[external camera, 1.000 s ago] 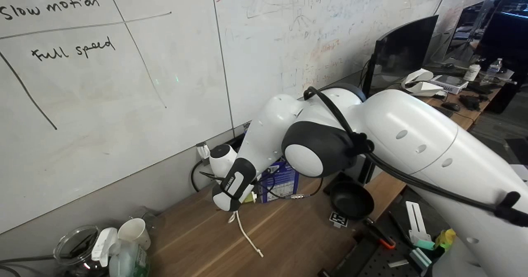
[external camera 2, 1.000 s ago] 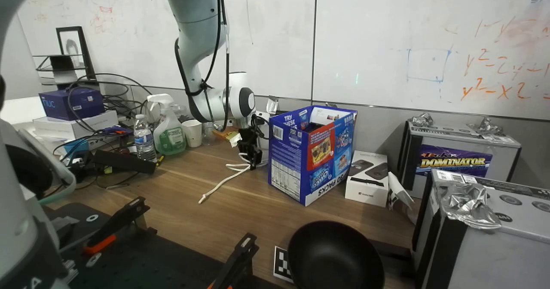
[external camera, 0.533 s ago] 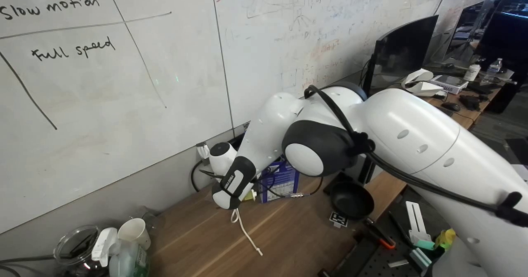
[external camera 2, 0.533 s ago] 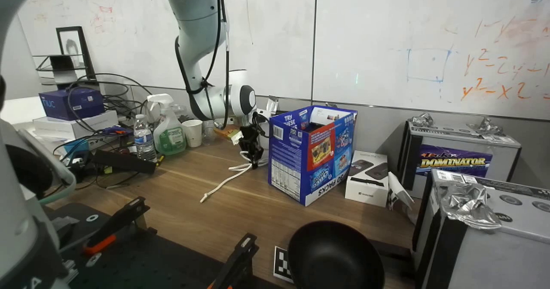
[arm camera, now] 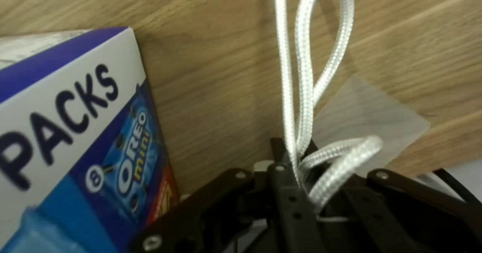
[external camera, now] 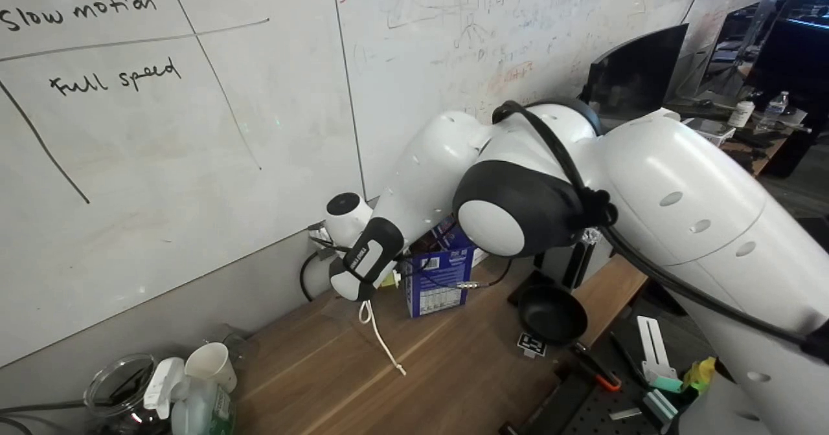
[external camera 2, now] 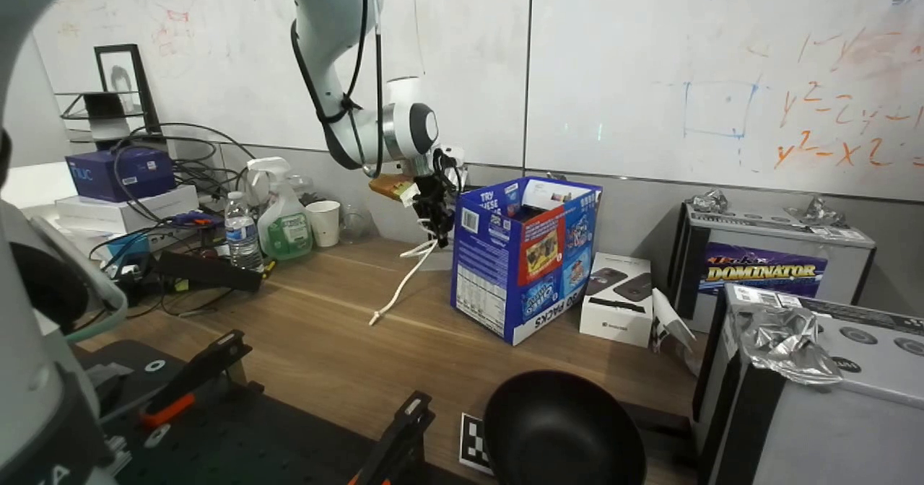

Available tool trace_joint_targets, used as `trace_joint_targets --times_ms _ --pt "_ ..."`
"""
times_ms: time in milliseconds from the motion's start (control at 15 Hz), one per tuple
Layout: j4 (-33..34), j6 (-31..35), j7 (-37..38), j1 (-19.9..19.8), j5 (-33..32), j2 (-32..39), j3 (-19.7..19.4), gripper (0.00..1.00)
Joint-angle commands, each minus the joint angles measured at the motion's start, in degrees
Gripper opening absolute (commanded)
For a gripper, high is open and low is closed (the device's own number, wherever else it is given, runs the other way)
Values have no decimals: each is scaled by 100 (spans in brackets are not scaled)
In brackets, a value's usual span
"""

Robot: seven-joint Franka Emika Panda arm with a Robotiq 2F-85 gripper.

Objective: Pick up the white ropes from the counter and put them in the box

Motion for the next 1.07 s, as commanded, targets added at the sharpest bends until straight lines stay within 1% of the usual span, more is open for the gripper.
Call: trace_joint_targets --times_ms 0,133,267,400,533,733,1000 --pt "-699 -139 28 223 -216 -967 -332 16" --pt "-887 -357 13 266 -410 -1404 -469 15" --pt "-1083 -659 105 353 -772 -1887 -674 16" --pt "-1241 -1033 247 407 -1274 -2371 -843 16" --pt "-1337 -1453 410 357 -1806 -2845 -880 15" --pt "-1362 -2068 666 128 -2536 -3403 -698 16" --pt "-1335 -2692 848 -263 -3110 -3875 -282 15"
